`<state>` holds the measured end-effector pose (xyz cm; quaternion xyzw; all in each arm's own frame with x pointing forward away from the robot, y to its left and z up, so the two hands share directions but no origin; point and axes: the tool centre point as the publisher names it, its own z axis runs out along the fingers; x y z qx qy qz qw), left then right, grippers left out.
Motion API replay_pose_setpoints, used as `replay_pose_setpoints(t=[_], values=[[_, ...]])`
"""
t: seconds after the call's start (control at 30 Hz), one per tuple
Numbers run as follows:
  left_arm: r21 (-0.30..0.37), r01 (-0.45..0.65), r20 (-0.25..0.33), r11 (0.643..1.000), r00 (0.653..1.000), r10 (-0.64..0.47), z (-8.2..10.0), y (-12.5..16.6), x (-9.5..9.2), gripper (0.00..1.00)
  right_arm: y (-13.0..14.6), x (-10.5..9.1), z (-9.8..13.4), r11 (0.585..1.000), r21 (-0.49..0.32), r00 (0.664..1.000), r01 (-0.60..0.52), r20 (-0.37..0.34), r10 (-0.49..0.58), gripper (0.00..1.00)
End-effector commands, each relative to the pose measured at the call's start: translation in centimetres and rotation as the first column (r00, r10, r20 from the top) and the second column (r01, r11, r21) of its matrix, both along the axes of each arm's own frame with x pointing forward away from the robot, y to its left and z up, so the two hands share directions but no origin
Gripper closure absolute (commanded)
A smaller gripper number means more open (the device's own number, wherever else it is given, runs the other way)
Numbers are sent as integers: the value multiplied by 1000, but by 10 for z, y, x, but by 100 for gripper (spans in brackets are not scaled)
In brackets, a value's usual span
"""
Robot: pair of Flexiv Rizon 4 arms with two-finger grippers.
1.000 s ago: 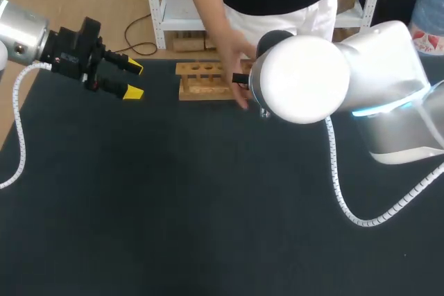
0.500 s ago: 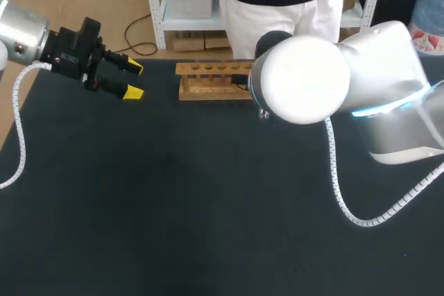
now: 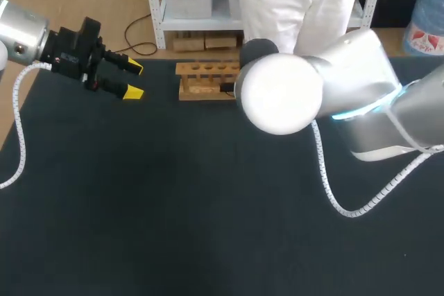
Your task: Grasp the test tube, adjust it, and insert it.
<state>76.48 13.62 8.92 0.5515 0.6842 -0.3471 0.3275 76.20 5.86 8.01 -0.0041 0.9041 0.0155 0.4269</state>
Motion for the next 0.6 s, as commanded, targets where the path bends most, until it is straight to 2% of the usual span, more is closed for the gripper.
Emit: replay_pose_setpoints(t=[0.03,0.6], values=[[-1,2,1,1000,1000,-2,-1,0,1,0,4,10,-11,1000,4,1000,-8,-2,8,100],[-1,2,1,1000,1000,-2,-1,0,1,0,1,31,-31,1000,-20,999,-3,-45,2,100]])
